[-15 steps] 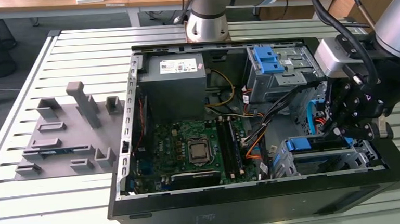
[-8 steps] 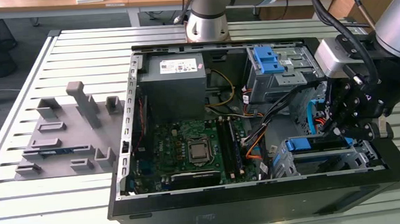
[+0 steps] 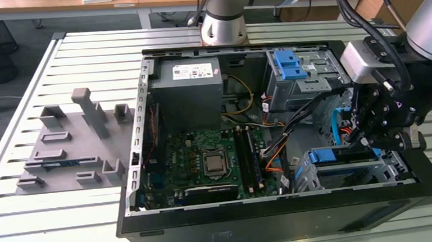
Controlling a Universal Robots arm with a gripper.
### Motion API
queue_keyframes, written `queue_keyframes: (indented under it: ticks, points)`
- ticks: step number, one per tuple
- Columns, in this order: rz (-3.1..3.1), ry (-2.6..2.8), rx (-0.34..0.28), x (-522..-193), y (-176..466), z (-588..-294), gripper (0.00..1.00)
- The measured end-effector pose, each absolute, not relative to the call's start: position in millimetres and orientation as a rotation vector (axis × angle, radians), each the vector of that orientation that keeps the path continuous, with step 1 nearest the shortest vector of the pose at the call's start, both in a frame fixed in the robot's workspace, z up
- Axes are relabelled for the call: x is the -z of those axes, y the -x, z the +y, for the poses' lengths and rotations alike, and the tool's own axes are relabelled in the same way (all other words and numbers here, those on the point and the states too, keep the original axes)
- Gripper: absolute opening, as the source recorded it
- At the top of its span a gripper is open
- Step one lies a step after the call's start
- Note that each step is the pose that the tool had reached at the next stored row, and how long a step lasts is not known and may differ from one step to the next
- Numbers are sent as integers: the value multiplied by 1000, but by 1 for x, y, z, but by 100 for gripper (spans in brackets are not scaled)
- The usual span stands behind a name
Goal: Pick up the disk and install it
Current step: 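Insert the first disk wire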
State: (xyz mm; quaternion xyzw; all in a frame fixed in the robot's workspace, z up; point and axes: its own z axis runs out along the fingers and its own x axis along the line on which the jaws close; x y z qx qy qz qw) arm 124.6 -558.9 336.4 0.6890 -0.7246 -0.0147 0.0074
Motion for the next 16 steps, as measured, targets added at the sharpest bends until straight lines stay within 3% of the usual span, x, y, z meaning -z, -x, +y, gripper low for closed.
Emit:
queue_keyframes:
  ticks: [16]
  points:
    - [-2237,-2180,50,-335,-126,-560,16]
